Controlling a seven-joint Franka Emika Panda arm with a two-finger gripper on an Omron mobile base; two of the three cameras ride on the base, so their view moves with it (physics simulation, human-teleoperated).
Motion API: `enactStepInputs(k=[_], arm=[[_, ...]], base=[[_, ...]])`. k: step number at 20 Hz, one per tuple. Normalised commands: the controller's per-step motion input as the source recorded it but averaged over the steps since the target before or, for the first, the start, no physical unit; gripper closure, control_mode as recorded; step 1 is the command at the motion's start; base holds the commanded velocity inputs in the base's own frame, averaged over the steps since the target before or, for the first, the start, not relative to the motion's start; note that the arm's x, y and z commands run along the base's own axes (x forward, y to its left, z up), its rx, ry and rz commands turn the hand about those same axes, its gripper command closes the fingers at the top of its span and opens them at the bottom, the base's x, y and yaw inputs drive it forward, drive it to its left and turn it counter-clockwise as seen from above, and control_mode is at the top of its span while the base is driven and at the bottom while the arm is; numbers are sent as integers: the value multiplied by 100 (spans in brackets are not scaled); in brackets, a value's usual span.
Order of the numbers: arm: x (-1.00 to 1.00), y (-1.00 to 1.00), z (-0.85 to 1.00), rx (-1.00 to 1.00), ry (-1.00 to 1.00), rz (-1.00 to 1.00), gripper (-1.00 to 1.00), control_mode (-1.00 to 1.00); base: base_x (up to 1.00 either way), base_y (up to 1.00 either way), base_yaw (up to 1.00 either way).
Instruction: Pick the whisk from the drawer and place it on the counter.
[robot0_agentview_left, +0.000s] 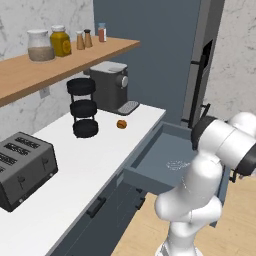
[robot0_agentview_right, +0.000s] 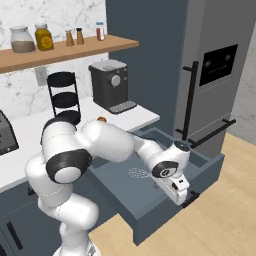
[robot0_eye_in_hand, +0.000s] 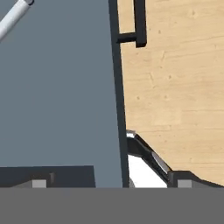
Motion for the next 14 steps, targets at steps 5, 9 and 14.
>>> enactStepInputs(k=[5, 9, 14], arm=[[92, 1, 87, 4, 3, -18, -100, -100], [85, -7, 4, 0, 13, -12, -100, -100], [21, 0, -59, 11, 20, -3, -100, -100]], base=[[0, 0, 0], [0, 0, 0], [0, 0, 0]])
